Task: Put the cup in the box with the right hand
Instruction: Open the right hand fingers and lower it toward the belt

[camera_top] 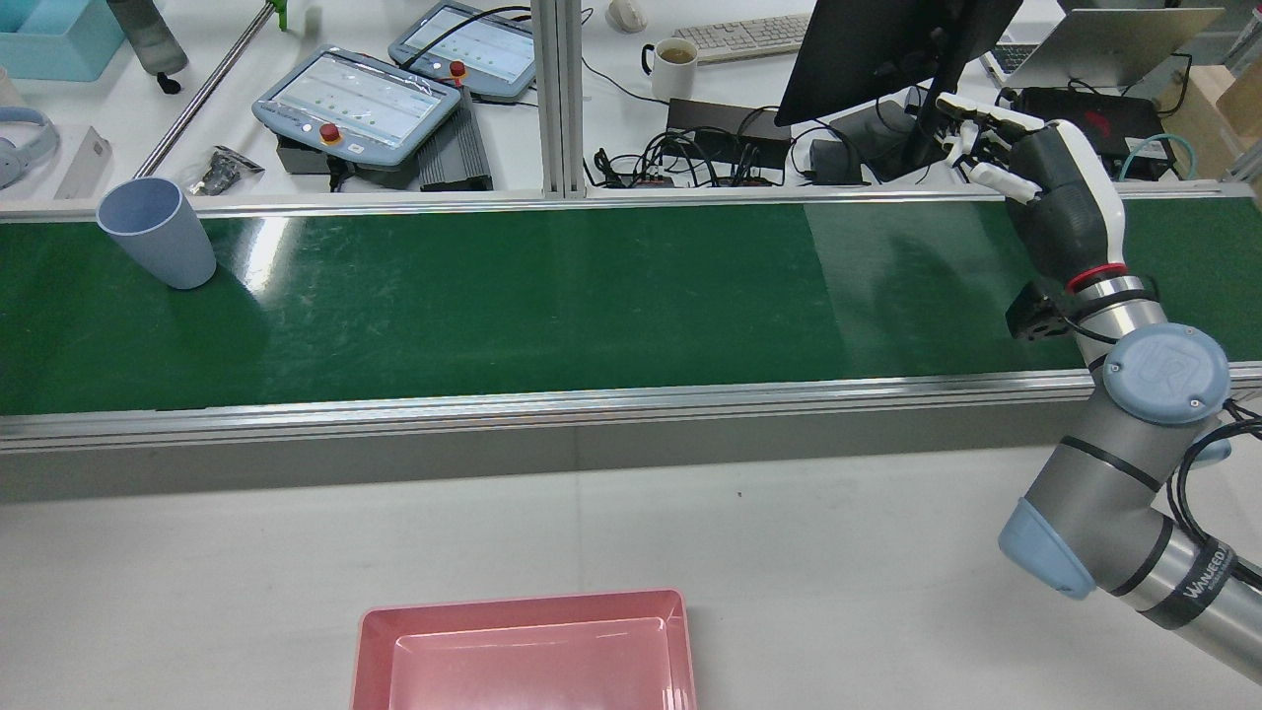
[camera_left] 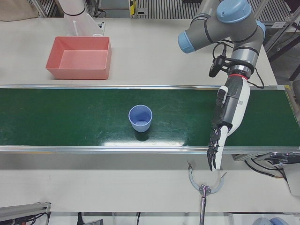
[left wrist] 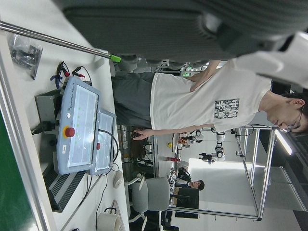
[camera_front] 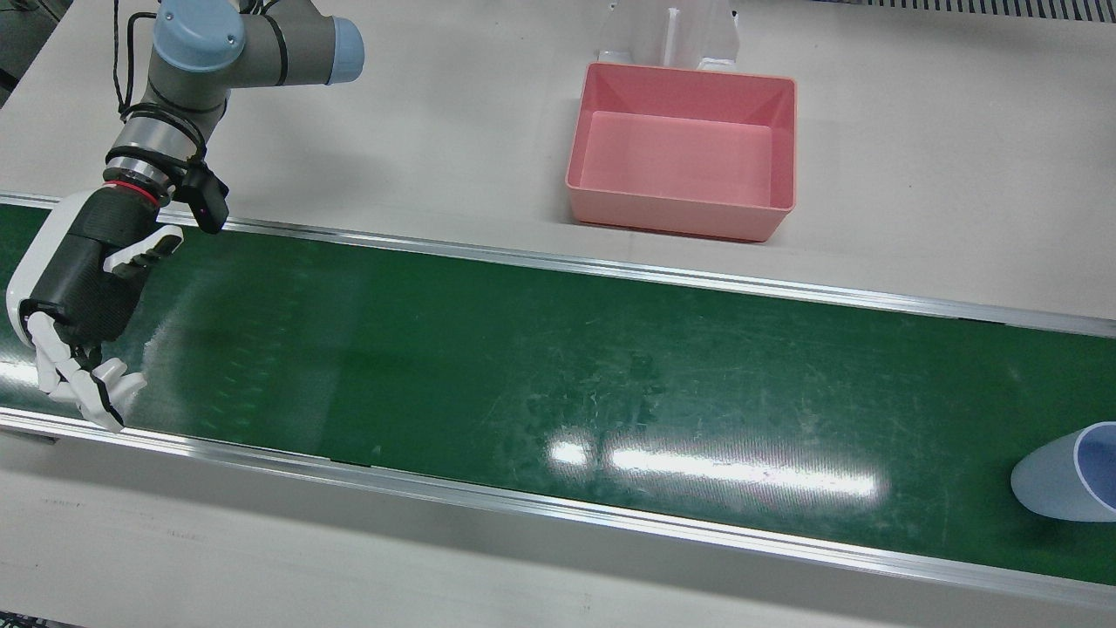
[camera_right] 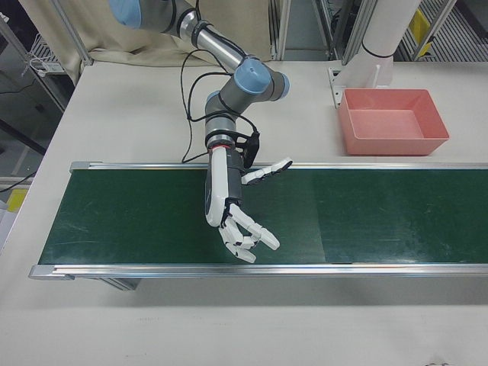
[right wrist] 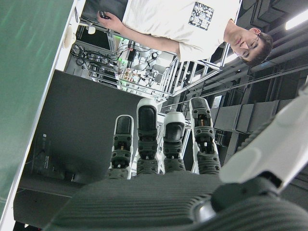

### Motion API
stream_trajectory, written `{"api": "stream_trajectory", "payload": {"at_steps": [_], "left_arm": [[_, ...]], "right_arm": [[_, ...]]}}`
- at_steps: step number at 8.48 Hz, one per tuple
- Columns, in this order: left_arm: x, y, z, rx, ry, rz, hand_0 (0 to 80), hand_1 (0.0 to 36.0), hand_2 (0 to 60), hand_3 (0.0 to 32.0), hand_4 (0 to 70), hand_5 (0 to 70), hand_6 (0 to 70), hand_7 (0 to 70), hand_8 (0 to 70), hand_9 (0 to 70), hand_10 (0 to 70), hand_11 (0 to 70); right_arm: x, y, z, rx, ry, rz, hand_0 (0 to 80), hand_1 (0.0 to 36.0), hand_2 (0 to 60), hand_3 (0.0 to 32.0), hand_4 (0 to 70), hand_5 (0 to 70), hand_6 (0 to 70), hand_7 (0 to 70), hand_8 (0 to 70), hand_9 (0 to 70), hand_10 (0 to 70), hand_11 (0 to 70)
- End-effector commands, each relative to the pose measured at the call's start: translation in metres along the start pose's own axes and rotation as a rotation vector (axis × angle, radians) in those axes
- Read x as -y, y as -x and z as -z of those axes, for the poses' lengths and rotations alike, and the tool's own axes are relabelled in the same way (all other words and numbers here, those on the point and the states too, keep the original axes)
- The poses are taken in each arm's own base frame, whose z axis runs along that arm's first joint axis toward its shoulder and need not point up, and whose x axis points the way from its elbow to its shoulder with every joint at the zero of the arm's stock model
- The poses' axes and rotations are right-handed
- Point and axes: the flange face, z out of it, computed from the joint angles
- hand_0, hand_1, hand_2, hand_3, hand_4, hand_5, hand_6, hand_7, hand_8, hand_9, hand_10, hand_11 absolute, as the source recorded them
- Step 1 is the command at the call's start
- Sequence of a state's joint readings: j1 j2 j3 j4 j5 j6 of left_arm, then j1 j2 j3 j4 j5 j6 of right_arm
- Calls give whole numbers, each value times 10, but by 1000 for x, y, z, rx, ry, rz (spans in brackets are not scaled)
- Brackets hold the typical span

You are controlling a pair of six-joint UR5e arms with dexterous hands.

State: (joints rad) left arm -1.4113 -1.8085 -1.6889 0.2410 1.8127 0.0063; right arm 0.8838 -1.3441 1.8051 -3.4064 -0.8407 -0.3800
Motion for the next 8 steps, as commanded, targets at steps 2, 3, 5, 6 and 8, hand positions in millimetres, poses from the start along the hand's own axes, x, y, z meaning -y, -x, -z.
{"api": "stream_trajectory", "payload": {"at_steps": [2,3,5,6,8], "left_arm": [[0,0,0,0,0,0,0,0,0,0,0,0,0,0,0,0,0,0],[0,0,0,0,0,0,0,0,0,0,0,0,0,0,0,0,0,0],[0,0,0,0,-1,-1,0,0,0,0,0,0,0,0,0,0,0,0],[0,0,0,-1,-1,0,0,0,0,0,0,0,0,0,0,0,0,0],[0,0,0,0,-1,0,0,0,0,0,0,0,0,0,0,0,0,0]], "right_arm": [[-18,-5,-2,-18,-48,57,196,25,143,6,152,34,295,700,306,548,161,231],[-26,-6,-6,-24,-62,71,181,40,194,0,168,31,294,700,302,543,138,196],[-38,-12,-10,-25,-46,57,243,45,168,0,187,30,292,700,292,531,116,165],[-45,-20,-9,-37,-38,52,250,46,168,0,197,30,293,700,294,532,119,169],[-59,-42,-3,-71,-19,38,250,44,168,0,213,29,293,700,298,537,122,174]]}}
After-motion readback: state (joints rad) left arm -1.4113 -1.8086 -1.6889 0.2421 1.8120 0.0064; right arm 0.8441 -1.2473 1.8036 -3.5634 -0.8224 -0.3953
